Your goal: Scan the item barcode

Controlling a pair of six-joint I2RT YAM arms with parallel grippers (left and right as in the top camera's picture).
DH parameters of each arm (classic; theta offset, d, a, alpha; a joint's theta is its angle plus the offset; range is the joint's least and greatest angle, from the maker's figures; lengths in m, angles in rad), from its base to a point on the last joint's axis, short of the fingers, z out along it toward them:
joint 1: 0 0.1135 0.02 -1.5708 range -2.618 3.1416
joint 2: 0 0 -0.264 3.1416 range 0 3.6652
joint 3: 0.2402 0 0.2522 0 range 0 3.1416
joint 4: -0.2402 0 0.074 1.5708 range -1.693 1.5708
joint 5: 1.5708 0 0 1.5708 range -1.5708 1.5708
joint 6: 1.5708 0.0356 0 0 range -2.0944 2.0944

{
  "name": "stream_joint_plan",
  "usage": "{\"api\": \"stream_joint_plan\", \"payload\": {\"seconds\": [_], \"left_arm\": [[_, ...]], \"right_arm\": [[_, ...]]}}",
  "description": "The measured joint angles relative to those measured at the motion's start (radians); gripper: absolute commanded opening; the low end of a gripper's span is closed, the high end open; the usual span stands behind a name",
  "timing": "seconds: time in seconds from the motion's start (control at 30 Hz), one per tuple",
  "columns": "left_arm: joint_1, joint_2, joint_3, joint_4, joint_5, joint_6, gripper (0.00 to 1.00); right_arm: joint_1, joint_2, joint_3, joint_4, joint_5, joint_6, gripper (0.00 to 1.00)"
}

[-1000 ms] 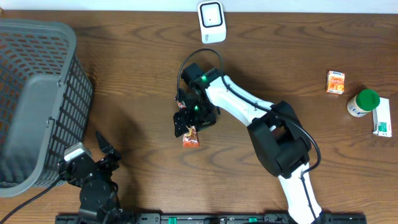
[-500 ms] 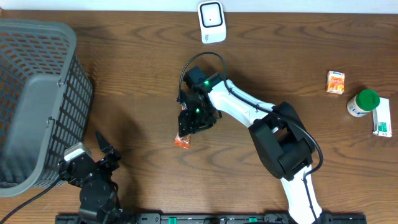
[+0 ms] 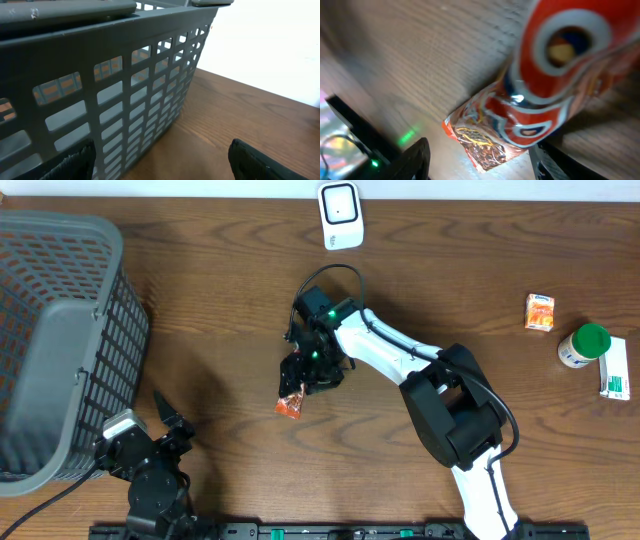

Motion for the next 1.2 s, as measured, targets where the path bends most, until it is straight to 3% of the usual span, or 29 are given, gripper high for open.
{"api": "stream_joint_plan", "payload": {"seconds": [0.27,0.43,0.47,0.6,0.97,1.2], "left_arm": [[0.000,0.000,0.000,0.000,0.000,0.000,0.85],[0.000,0.000,0.000,0.000,0.000,0.000,0.85],[0.000,0.000,0.000,0.000,0.000,0.000,0.85],[0.000,0.000,0.000,0.000,0.000,0.000,0.85],[0.000,0.000,0.000,0.000,0.000,0.000,0.85],[0.000,0.000,0.000,0.000,0.000,0.000,0.85]], "right_arm": [[0.042,-0.006,0.014,-0.004,0.126,0.272,0.58],[0.066,-0.010,0.019,-0.030,0.211,0.385,0.49],[0.068,-0.011,0.019,-0.034,0.222,0.404,0.45],[0.070,-0.010,0.017,-0.055,0.269,0.460,0.01],[0.072,-0.024,0.014,-0.114,0.348,0.504,0.01],[0.071,-0.065,-0.049,-0.414,0.842,0.525,0.01]]}}
